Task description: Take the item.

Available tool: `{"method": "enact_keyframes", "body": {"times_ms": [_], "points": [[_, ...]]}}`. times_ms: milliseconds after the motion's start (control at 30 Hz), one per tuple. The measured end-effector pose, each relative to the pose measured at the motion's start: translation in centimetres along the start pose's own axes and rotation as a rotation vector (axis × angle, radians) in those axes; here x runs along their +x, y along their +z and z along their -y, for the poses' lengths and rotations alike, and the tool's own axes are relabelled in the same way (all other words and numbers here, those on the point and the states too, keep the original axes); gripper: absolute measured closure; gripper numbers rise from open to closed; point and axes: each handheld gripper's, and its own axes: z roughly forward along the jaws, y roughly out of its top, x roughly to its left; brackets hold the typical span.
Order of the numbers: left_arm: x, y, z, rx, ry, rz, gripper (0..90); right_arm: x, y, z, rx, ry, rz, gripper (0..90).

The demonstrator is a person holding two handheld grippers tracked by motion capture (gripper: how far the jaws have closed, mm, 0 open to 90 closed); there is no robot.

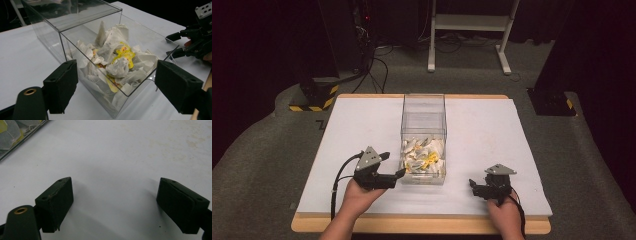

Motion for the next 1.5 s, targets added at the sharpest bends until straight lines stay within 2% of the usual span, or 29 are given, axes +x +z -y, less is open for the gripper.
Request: {"method": "enact_keyframes", "body": {"times_ms": [200, 400, 467, 533, 667, 733, 767, 833, 1033, 1233, 1400, 1500], "points": [[-0.4, 1.0, -0.6, 0.009, 0.014, 0.018, 23.9, 0.0, 0.0, 0.0, 0.000, 0.001, -0.001, 13.9], [-0.8, 1.9, -1.4, 0.023, 0.027, 0.059, 34.2, 0.0, 0.0, 0.0, 0.001, -0.001, 0.000, 13.9], [-0.8, 2.1, -1.5, 0.028, 0.028, 0.066, 35.9, 0.0, 0.0, 0.0, 0.000, -0.001, 0.000, 13.9], [-0.8, 2.4, -1.7, 0.041, 0.033, 0.075, 42.3, 0.0, 0.0, 0.0, 0.000, 0.000, 0.000, 13.9], [-0.9, 3.0, -1.9, 0.064, 0.047, 0.083, 46.8, 0.0, 0.0, 0.0, 0.000, 0.000, 0.000, 13.9], [-0.9, 3.5, -2.1, 0.096, 0.065, 0.080, 50.1, 0.0, 0.0, 0.0, 0.000, 0.000, 0.000, 13.9], [-0.9, 3.5, -2.1, 0.096, 0.065, 0.080, 51.5, 0.0, 0.0, 0.0, 0.000, 0.000, 0.000, 13.9], [-0.9, 3.7, -2.3, 0.127, 0.082, 0.058, 53.6, 0.0, 0.0, 0.0, 0.000, 0.000, 0.000, 14.0], [-0.3, 4.5, -2.5, 0.183, 0.063, 0.060, 56.3, 0.0, 0.0, 0.0, 0.000, 0.000, 0.000, 14.0], [-0.4, 5.4, -2.7, 0.246, 0.095, 0.058, 58.6, 0.0, 0.0, 0.0, 0.000, 0.000, 0.000, 14.0], [-0.4, 6.0, -2.9, 0.303, 0.103, 0.038, 60.1, 0.0, 0.0, 0.0, 0.000, 0.000, 0.000, 14.0], [-0.4, 6.1, -3.0, 0.321, 0.106, 0.045, 60.6, 0.0, 0.0, 0.0, 0.000, 0.000, 0.000, 14.0]]}}
